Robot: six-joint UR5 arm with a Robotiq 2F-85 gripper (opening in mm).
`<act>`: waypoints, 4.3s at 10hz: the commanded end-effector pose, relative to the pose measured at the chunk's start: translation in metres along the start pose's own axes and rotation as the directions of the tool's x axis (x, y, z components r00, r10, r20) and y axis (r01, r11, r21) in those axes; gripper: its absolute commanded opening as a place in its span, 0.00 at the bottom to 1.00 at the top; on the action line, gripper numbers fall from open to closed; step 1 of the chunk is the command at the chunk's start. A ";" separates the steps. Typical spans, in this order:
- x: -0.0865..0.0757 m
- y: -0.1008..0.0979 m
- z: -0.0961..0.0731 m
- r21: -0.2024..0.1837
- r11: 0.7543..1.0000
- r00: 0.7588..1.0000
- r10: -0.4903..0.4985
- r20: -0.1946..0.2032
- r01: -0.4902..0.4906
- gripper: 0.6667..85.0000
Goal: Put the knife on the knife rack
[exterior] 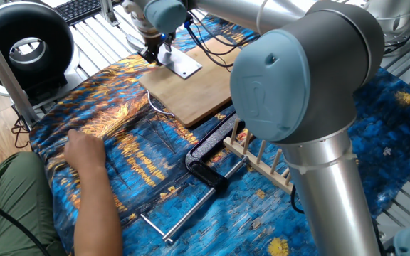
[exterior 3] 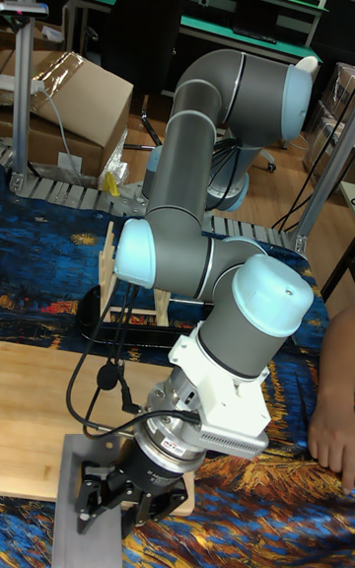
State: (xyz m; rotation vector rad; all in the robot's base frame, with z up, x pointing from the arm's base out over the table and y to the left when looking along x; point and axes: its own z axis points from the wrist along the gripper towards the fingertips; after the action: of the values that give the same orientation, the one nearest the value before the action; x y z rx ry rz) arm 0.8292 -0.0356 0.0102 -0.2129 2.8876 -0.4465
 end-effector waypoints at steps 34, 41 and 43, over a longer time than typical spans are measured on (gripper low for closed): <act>-0.030 -0.045 -0.018 0.046 0.997 0.996 -0.070 0.056 0.067 0.38; -0.035 -0.044 -0.006 0.047 0.997 0.992 -0.066 0.110 0.061 0.30; -0.031 -0.051 -0.008 0.060 0.997 0.995 -0.054 0.088 0.048 0.06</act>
State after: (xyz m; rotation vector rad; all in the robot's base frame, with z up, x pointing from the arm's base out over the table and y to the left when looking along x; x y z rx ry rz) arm 0.8656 -0.0672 0.0376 -0.3159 2.7716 -0.5031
